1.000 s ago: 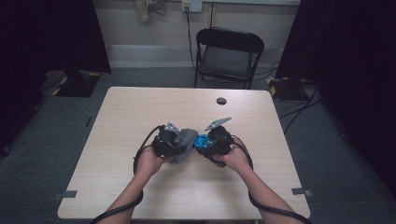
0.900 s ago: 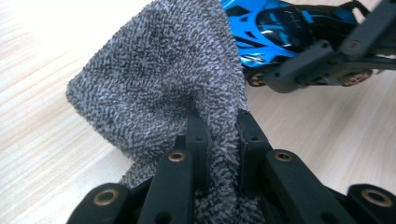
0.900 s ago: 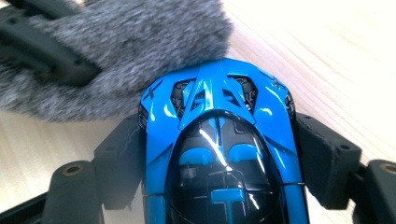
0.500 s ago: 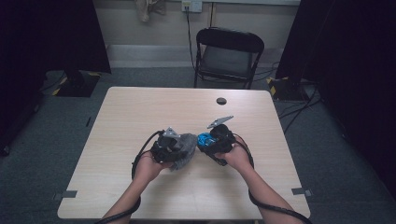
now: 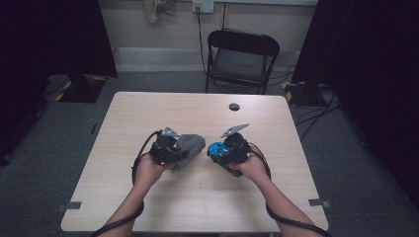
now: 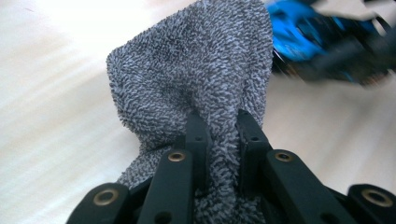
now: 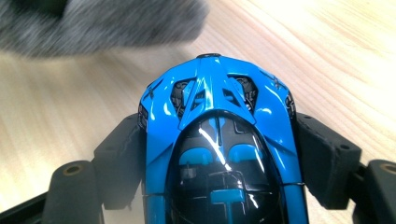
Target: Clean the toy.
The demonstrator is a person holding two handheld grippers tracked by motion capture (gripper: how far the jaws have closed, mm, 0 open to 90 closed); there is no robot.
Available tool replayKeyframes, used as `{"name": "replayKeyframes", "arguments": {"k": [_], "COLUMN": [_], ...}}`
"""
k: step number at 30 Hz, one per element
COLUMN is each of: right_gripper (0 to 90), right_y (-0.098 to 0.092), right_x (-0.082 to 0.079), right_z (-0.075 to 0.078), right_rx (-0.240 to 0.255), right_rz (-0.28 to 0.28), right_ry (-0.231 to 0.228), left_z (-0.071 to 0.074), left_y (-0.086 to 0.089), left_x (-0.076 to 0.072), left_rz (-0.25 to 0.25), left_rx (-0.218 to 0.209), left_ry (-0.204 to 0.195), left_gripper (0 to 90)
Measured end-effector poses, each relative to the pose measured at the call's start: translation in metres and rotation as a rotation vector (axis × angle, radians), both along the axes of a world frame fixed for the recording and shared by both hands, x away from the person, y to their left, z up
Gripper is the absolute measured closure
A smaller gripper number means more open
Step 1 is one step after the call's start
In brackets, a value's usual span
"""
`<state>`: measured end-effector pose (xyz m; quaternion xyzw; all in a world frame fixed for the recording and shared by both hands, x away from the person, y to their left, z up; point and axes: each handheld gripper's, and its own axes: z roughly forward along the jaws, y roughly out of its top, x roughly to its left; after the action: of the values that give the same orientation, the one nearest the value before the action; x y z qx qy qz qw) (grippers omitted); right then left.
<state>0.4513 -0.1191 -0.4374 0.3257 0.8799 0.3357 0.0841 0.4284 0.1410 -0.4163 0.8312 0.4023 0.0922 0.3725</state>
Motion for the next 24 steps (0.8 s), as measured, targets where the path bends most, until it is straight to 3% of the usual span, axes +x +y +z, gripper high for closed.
{"name": "replayKeyframes", "arguments": {"k": [7, 17, 24], "right_gripper": [24.7, 24.7, 24.7], "right_y": [0.007, 0.010, 0.009], "right_x": [-0.009, -0.012, -0.011], "right_z": [0.005, 0.006, 0.007], "right_rx": [-0.002, 0.005, 0.000], "right_rz": [0.041, 0.058, 0.054], "right_ry": [-0.012, -0.013, -0.012], "left_z": [0.003, -0.009, -0.008], "left_y": [-0.011, -0.037, -0.043], "left_x": [0.024, 0.028, 0.024], "left_rz": [0.047, -0.034, -0.085], "left_rx": [0.012, 0.034, 0.048], "left_ry": [-0.007, 0.011, -0.012], "left_gripper": [78.6, 78.6, 78.7]}}
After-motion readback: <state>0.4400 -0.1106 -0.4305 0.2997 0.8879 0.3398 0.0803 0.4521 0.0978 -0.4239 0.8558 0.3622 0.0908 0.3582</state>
